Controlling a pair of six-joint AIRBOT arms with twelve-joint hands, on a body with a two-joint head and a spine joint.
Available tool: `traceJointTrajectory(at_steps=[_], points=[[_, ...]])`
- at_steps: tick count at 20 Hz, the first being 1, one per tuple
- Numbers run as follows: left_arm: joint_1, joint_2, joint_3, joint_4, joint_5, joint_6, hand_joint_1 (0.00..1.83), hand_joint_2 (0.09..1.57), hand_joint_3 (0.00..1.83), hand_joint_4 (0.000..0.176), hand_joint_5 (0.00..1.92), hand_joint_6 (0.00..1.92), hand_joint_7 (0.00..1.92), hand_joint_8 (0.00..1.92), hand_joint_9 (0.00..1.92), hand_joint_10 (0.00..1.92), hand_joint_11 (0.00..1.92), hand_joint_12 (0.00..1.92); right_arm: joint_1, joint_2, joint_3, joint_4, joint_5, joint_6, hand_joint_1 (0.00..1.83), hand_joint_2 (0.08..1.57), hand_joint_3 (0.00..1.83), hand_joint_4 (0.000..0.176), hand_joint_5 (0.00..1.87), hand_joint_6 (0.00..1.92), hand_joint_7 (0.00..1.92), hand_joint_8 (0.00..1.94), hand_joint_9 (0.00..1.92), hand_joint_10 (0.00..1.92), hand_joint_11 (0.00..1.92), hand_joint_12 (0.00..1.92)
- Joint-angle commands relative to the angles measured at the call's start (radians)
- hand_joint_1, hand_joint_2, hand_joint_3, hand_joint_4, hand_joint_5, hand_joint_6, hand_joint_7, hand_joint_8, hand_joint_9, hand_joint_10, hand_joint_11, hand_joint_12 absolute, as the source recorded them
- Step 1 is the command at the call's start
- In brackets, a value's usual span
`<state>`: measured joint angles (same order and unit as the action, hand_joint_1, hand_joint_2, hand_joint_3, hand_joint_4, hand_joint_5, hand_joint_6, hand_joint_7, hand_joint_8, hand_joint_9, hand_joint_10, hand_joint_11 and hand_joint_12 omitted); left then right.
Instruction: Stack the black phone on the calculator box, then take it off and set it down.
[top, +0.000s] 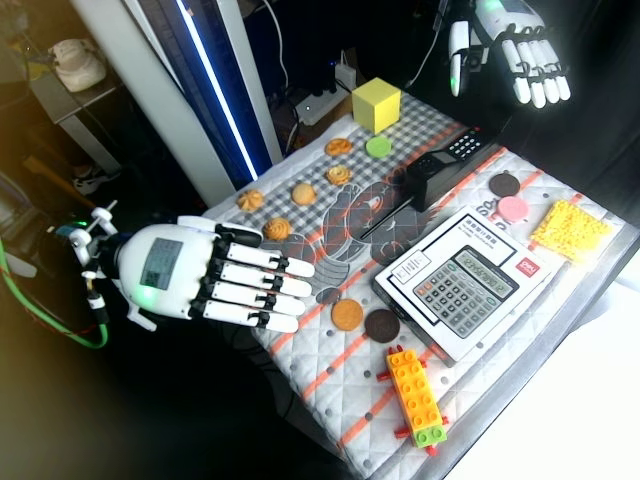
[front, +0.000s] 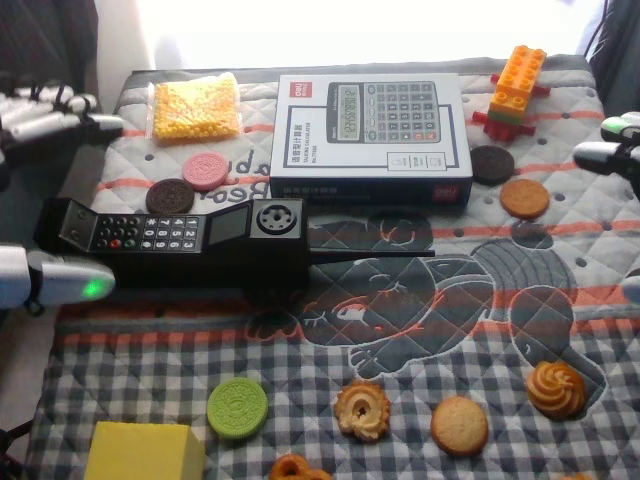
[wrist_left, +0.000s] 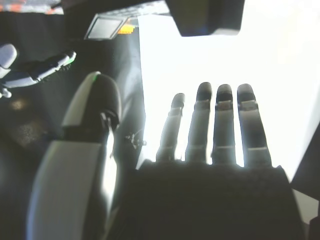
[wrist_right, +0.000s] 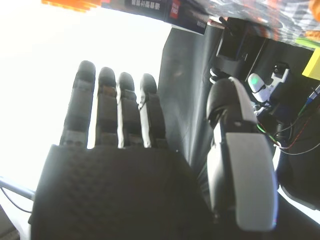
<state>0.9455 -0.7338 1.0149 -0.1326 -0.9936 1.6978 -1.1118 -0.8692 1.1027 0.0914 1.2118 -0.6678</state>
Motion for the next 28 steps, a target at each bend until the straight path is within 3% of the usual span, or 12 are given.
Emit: traceJointTrajectory(at_steps=[1,5,6,7,9,12,20,22,24,25,27,28], points=[[-0.028,-0.007,0.007,0.014,-0.073,-0.004,0.69,0.78,0.00,0.104,0.02,0.00,0.06,0.00,0.02,0.00,0.00,0.01,0.014,0.000,0.008,0.022,0.118,0.003,0.48,1.17,0.02,0.114,0.19,0.00,0.13,0.01,0.12,0.01,0.01,0.40],[-0.137,-0.047,0.044,0.109,0.067,-0.004,0.70,0.68,0.00,0.175,0.00,0.00,0.00,0.00,0.00,0.00,0.00,0.00,0.014,-0.001,0.009,0.019,0.117,0.003,0.48,1.19,0.01,0.118,0.17,0.00,0.13,0.00,0.12,0.00,0.00,0.33],[-0.167,-0.063,0.056,0.137,0.109,-0.004,0.74,0.68,0.00,0.137,0.00,0.00,0.00,0.00,0.00,0.00,0.00,0.00,0.014,-0.001,0.009,0.018,0.117,0.003,0.48,1.19,0.00,0.119,0.17,0.00,0.13,0.00,0.12,0.00,0.00,0.22],[-0.188,-0.075,0.064,0.157,0.143,-0.004,0.77,0.67,0.00,0.152,0.00,0.00,0.00,0.00,0.00,0.00,0.00,0.00,0.014,-0.001,0.010,0.017,0.117,0.003,0.49,1.19,0.00,0.114,0.17,0.00,0.13,0.00,0.11,0.00,0.01,0.20],[-0.224,-0.092,0.080,0.200,0.208,-0.004,0.69,0.67,0.00,0.115,0.00,0.00,0.00,0.00,0.00,0.00,0.00,0.00,0.014,-0.001,0.010,0.016,0.117,0.003,0.49,1.19,0.00,0.112,0.17,0.00,0.13,0.00,0.12,0.01,0.09,0.22],[-0.288,-0.120,0.100,0.258,0.326,-0.004,0.62,0.71,0.01,0.174,0.00,0.00,0.00,0.00,0.00,0.00,0.00,0.00,0.014,-0.004,0.011,0.013,0.117,0.003,0.47,1.19,0.00,0.124,0.18,0.00,0.14,0.00,0.13,0.00,0.08,0.22],[-0.390,-0.178,0.134,0.304,0.505,-0.004,0.81,0.81,0.00,0.176,0.18,0.01,0.31,0.02,0.20,0.02,0.00,0.00,0.014,-0.008,0.012,0.013,0.117,0.003,0.47,1.21,0.01,0.111,0.20,0.00,0.15,0.00,0.15,0.00,0.12,0.26],[-0.398,-0.192,0.132,0.261,0.531,-0.004,0.78,0.83,0.00,0.175,0.33,0.00,0.48,0.01,0.38,0.02,0.11,0.07,0.013,-0.008,0.011,0.012,0.117,0.003,0.48,1.21,0.00,0.126,0.20,0.00,0.16,0.00,0.16,0.00,0.13,0.27],[-0.394,-0.204,0.132,0.204,0.536,-0.004,0.84,0.86,0.00,0.136,0.50,0.01,0.62,0.00,0.47,0.01,0.01,0.53,0.013,-0.008,0.011,0.012,0.117,0.003,0.45,1.21,0.00,0.128,0.21,0.00,0.17,0.01,0.20,0.02,0.19,0.30],[-0.388,-0.209,0.134,0.182,0.532,-0.004,0.94,0.87,0.00,0.060,0.64,0.01,0.79,0.02,0.64,0.05,0.04,0.91,0.013,-0.008,0.011,0.012,0.117,0.003,0.40,1.21,0.00,0.128,0.21,0.00,0.18,0.01,0.20,0.01,0.18,0.30],[-0.374,-0.218,0.144,0.145,0.518,-0.004,1.02,0.93,0.00,0.000,0.78,0.02,0.92,0.04,0.78,0.09,0.05,1.19,0.013,-0.008,0.010,0.012,0.117,0.003,0.45,1.21,0.00,0.115,0.22,0.00,0.17,0.00,0.18,0.00,0.15,0.28],[-0.364,-0.225,0.150,0.122,0.505,-0.004,1.04,0.96,0.01,0.000,0.80,0.02,0.93,0.03,0.78,0.09,0.05,1.21,0.012,-0.009,0.010,0.012,0.117,0.003,0.50,1.22,0.00,0.096,0.24,0.01,0.19,0.01,0.19,0.00,0.15,0.28]])
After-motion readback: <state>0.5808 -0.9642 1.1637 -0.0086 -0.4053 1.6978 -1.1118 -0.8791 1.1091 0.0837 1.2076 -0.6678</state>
